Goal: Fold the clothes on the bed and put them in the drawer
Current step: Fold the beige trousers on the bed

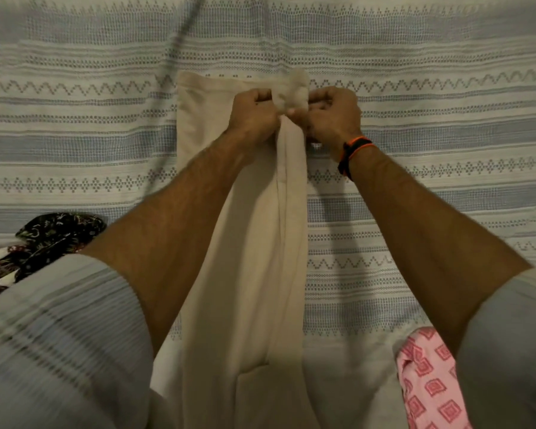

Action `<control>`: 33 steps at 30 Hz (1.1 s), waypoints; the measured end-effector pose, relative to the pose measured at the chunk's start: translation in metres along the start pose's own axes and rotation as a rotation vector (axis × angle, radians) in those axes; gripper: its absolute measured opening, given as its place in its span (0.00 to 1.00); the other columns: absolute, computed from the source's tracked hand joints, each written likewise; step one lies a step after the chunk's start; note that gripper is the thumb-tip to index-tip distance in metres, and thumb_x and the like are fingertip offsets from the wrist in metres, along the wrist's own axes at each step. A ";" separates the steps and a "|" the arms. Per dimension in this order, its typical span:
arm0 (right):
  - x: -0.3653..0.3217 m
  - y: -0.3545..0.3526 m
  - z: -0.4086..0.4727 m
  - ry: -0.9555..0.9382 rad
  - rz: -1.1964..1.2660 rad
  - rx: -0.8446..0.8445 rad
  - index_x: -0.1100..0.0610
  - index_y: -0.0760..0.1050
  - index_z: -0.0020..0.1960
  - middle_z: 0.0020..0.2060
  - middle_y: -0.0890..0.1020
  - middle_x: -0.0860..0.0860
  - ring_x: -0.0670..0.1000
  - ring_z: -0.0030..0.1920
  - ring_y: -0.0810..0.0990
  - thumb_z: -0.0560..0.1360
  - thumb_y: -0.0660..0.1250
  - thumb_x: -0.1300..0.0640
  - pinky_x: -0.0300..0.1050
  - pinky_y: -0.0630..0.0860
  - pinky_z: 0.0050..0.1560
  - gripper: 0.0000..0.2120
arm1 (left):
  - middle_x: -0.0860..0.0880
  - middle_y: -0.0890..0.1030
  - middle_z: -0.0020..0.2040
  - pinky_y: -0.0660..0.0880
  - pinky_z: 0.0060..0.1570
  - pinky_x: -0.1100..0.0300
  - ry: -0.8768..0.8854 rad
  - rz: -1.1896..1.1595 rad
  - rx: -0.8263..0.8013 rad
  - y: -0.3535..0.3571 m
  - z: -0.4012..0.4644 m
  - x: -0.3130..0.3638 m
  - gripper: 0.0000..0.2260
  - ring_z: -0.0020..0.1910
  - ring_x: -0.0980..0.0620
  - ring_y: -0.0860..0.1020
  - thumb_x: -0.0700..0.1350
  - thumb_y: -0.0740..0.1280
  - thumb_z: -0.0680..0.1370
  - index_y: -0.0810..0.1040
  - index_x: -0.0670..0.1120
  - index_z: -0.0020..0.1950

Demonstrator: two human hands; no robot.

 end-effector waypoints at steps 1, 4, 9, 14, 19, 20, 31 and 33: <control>-0.003 -0.004 0.002 -0.027 0.009 0.026 0.51 0.78 0.44 0.40 0.85 0.50 0.46 0.41 0.85 0.59 0.83 0.51 0.48 0.84 0.44 0.19 | 0.44 0.85 0.47 0.81 0.37 0.58 0.011 -0.046 -0.006 -0.001 -0.001 0.001 0.10 0.45 0.48 0.84 0.30 0.69 0.74 0.80 0.44 0.49; -0.013 -0.005 0.003 -0.145 0.030 0.066 0.54 0.77 0.46 0.38 0.84 0.47 0.42 0.39 0.84 0.60 0.83 0.53 0.40 0.82 0.41 0.20 | 0.43 0.83 0.54 0.82 0.43 0.58 0.047 -0.132 0.016 -0.010 0.002 -0.001 0.17 0.50 0.49 0.84 0.27 0.68 0.73 0.75 0.39 0.59; -0.010 0.001 -0.011 -0.346 -0.179 0.182 0.60 0.74 0.55 0.50 0.76 0.52 0.50 0.46 0.77 0.64 0.79 0.49 0.41 0.77 0.46 0.26 | 0.47 0.79 0.58 0.79 0.53 0.62 0.291 0.169 0.213 -0.020 -0.012 0.003 0.21 0.53 0.53 0.80 0.30 0.67 0.73 0.72 0.40 0.64; -0.013 0.006 -0.039 -0.773 -0.371 0.260 0.65 0.77 0.61 0.61 0.78 0.60 0.56 0.61 0.76 0.81 0.62 0.55 0.48 0.73 0.63 0.15 | 0.43 0.79 0.56 0.72 0.55 0.71 0.709 0.404 0.284 -0.007 -0.056 -0.001 0.16 0.54 0.53 0.77 0.34 0.70 0.71 0.77 0.38 0.59; 0.012 0.041 -0.028 -0.699 -0.750 -0.176 0.63 0.51 0.80 0.79 0.53 0.59 0.57 0.80 0.51 0.84 0.49 0.48 0.55 0.50 0.79 0.29 | 0.39 0.66 0.74 0.61 0.73 0.53 0.596 0.829 0.040 0.010 -0.041 -0.045 0.34 0.74 0.42 0.65 0.47 0.73 0.72 0.66 0.35 0.73; 0.010 0.041 -0.028 -0.683 -0.771 -0.207 0.63 0.49 0.80 0.80 0.50 0.59 0.57 0.80 0.49 0.84 0.49 0.48 0.54 0.48 0.79 0.29 | 0.39 0.65 0.75 0.59 0.73 0.53 0.569 0.849 0.021 0.010 -0.040 -0.042 0.35 0.74 0.42 0.63 0.48 0.73 0.72 0.66 0.35 0.74; -0.004 0.010 -0.085 -0.466 -0.602 -0.264 0.64 0.52 0.79 0.79 0.53 0.61 0.59 0.79 0.54 0.78 0.66 0.59 0.51 0.54 0.77 0.35 | 0.43 0.70 0.72 0.62 0.68 0.60 0.356 0.836 0.001 -0.023 -0.081 -0.015 0.31 0.71 0.46 0.69 0.45 0.73 0.74 0.66 0.40 0.74; 0.000 0.005 -0.103 -0.404 -0.553 -0.265 0.64 0.52 0.78 0.78 0.56 0.61 0.58 0.78 0.56 0.78 0.67 0.59 0.49 0.54 0.77 0.36 | 0.44 0.70 0.72 0.63 0.68 0.59 0.316 0.849 0.015 -0.035 -0.097 -0.021 0.32 0.70 0.46 0.69 0.46 0.73 0.74 0.65 0.41 0.74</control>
Point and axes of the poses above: each hand's wrist, its own z-axis towards the middle knuckle, its own y-axis out of the palm, x = y × z, the point moved 7 cm from there along z, towards the middle knuckle
